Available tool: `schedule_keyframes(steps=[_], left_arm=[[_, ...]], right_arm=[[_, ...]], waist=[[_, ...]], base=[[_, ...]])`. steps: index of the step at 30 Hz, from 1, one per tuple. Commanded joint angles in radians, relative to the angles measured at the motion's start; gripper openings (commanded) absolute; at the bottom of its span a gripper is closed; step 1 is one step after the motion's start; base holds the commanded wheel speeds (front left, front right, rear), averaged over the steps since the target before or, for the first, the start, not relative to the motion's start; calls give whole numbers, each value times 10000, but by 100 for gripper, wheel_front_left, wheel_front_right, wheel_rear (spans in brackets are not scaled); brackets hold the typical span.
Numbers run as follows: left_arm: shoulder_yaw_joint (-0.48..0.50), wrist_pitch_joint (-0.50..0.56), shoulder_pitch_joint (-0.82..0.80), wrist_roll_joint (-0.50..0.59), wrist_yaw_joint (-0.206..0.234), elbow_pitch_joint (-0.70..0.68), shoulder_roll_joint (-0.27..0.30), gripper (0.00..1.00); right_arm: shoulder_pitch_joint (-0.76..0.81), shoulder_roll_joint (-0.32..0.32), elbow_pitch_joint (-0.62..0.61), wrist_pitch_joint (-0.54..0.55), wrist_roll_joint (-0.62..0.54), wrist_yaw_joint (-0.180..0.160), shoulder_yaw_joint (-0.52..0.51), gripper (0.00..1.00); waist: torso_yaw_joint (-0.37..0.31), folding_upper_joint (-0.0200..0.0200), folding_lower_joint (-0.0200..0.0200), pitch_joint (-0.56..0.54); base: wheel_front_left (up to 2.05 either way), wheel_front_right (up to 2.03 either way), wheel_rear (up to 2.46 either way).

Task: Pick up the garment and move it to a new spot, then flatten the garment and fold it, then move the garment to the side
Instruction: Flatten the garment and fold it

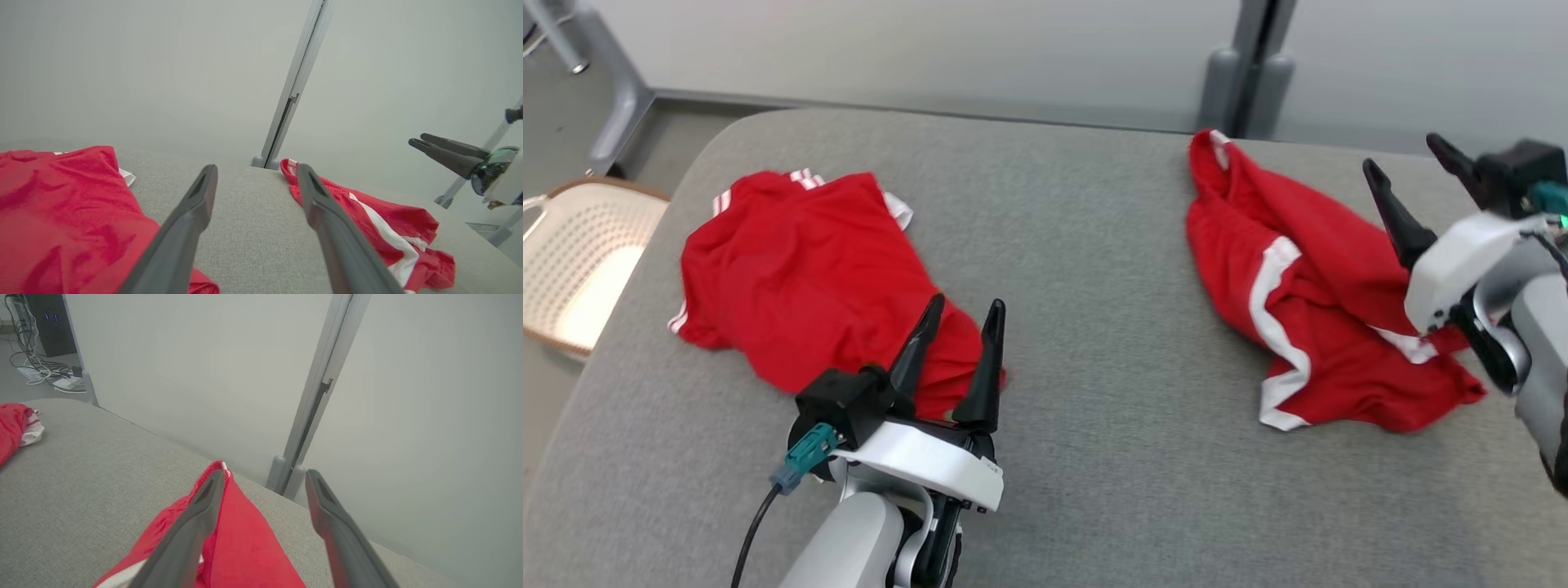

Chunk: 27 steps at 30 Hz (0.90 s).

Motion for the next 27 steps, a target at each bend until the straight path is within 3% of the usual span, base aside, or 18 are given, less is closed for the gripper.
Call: schedule_keyframes(steps=[1, 7, 9, 15, 20, 27], left_arm=[[62, -19, 110, 95, -54, -34, 27, 100], [382, -19, 667, 162, -26, -102, 33, 100], [481, -19, 908, 241, -60, -133, 29, 100], [715, -19, 1326, 394, -166, -159, 35, 100], [805, -21, 1336, 305, -263, -67, 36, 100], [564, -19, 1522, 438, -266, -17, 29, 100]], right_arm=[[365, 2, -73, -339, 93, -5, -223, 100], [2580, 570, -802, -1146, -212, -3, -2010, 100], [3348, 718, -1617, -1151, -650, -5, -2956, 100], [6023, 1986, -3978, -1140, -2219, -2, -5504, 100], [6978, 2865, -4538, -1138, -3008, -2, -6257, 100], [7639, 3370, -4280, -1139, -3076, -2, -6436, 100]], waist=[[-484, -1, 0, -478], [-1072, -1, 0, -1012], [-1270, -1, 0, -1067], [-1605, -1, 0, -1072], [-1673, -1, 0, -1039], [-1448, -1, 0, -1308]], base=[[0, 0, 0], [0, 0, 0], [0, 0, 0], [0, 0, 0], [0, 0, 0], [0, 0, 0]])
